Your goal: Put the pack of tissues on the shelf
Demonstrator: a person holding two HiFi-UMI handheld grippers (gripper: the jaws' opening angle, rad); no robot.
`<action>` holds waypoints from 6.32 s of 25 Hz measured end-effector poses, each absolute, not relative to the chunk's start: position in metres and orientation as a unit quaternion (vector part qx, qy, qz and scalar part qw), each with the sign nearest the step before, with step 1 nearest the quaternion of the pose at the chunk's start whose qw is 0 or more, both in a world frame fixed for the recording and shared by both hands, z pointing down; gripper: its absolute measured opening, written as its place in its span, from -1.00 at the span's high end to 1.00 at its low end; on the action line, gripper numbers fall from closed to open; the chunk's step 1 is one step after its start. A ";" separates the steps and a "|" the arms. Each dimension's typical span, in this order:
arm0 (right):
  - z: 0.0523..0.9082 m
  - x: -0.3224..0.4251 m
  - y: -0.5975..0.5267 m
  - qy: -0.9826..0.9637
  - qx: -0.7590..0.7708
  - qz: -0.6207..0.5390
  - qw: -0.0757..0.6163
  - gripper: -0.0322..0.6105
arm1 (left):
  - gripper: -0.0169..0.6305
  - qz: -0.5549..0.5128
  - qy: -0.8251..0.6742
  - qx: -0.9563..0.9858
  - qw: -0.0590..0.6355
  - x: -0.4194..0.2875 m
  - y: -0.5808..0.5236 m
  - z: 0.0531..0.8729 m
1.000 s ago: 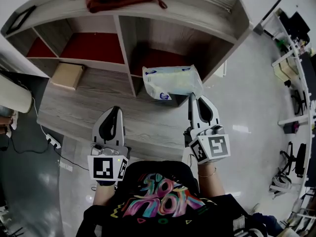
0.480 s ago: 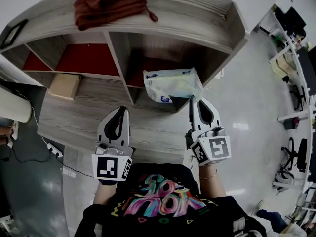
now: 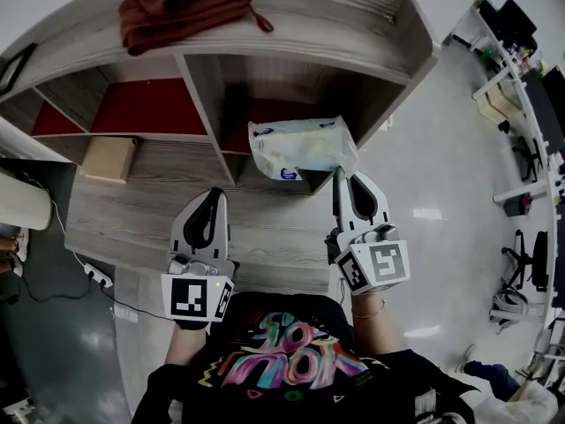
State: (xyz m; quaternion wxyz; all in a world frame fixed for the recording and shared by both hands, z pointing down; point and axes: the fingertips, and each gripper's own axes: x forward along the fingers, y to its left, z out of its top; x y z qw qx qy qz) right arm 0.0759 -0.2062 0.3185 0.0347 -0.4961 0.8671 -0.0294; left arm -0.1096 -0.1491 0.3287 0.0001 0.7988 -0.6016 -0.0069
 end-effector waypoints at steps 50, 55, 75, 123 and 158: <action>0.396 0.041 -0.285 0.804 -0.591 -0.060 -0.031 0.81 | 0.85 0.003 -0.549 0.834 0.051 -0.107 -0.174 0.382; 0.398 0.039 -0.284 0.805 -0.588 -0.067 -0.036 0.79 | 0.85 0.003 -0.550 0.834 0.049 -0.109 -0.172 0.381; 0.395 0.038 -0.277 0.821 -0.565 -0.079 -0.026 0.49 | 0.85 -0.006 -0.558 0.829 0.049 -0.112 -0.167 0.377; 0.316 0.039 -0.130 0.928 -0.372 -0.016 0.010 0.83 | 0.85 -0.018 -0.604 0.797 -0.012 -0.135 -0.114 0.331; 0.328 0.053 -0.144 0.915 -0.395 -0.068 0.039 0.85 | 0.85 0.002 -0.623 0.782 0.017 -0.149 -0.116 0.355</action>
